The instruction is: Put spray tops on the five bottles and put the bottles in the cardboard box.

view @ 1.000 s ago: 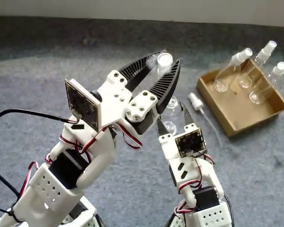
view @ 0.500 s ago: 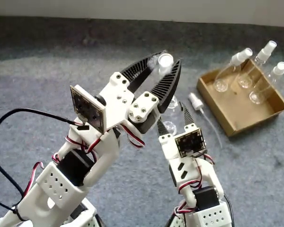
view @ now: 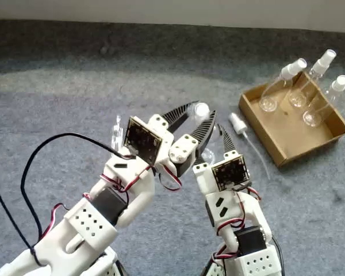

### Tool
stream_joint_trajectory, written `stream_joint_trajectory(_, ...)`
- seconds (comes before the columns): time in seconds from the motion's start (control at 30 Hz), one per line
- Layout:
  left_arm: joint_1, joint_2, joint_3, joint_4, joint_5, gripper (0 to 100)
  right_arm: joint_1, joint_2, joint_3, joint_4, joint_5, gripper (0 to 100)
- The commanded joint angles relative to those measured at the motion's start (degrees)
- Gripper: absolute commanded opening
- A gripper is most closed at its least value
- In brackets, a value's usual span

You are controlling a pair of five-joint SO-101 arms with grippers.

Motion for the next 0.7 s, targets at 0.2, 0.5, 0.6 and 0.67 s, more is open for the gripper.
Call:
stream_joint_trajectory(0.2, 2.9, -1.5, 8.7, -12.9, 0.0, 1, -0.5, -1.3, 2.7, -0.2, 0.3, 9.1)
stream_joint_trajectory(0.5, 2.9, -1.0, 2.0, -5.9, 0.1, 1, -0.5, -1.3, 2.7, -0.2, 0.6, 9.1)
stream_joint_trajectory(0.6, 3.0, -0.9, -2.5, 3.0, 0.1, 1, -0.5, -1.3, 2.7, -0.2, 0.6, 9.1)
stream_joint_trajectory(0.67, 2.9, -0.9, -5.0, 6.9, 0.1, 1, -0.5, -1.3, 2.7, -0.2, 0.6, 9.1)
